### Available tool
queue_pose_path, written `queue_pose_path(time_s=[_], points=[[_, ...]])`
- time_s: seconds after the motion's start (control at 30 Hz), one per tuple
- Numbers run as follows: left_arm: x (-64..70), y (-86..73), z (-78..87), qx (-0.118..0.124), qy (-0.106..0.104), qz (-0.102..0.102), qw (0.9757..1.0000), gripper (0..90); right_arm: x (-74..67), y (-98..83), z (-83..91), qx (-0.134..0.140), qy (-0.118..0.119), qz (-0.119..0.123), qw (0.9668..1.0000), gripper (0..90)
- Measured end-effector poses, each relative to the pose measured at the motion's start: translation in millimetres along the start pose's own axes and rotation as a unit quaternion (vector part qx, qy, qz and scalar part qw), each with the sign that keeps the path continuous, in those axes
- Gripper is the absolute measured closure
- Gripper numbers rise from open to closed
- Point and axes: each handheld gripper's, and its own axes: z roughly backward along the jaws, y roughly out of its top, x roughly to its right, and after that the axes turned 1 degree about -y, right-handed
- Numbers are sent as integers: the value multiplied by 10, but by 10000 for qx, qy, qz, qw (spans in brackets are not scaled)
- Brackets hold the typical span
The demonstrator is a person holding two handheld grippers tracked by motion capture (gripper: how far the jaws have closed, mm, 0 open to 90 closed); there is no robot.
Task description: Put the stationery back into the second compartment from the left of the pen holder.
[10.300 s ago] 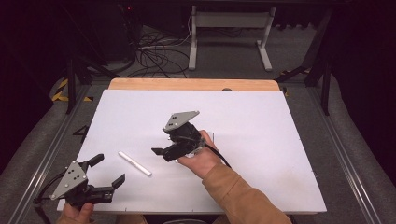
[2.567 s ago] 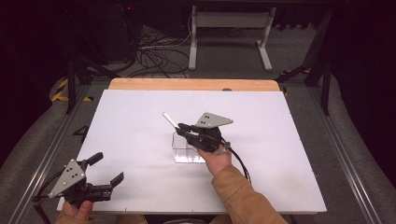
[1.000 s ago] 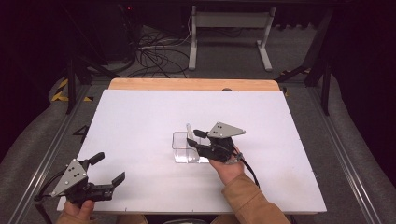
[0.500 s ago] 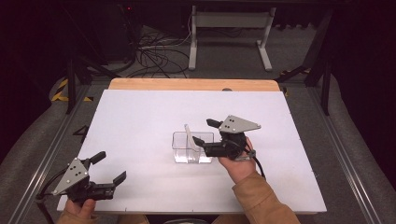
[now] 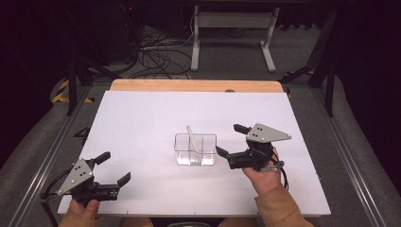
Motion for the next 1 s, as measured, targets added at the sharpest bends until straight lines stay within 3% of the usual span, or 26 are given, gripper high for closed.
queue_pose_path(time_s=[0.2,0.47,0.87,1.0], points=[[5,2,-3,9,-1,5,10000,35,62,-163,149,-116,51,-4,9999,17],[8,3,4,15,2,2,10000,35,163,-426,332,-45,60,-109,9999,0],[15,-1,6,-2,18,-78,10000,36,181,-802,417,-145,-10,-67,9999,0],[16,-10,-4,-41,0,-87,10000,36,171,-943,378,-230,-2,-288,9993,0]])
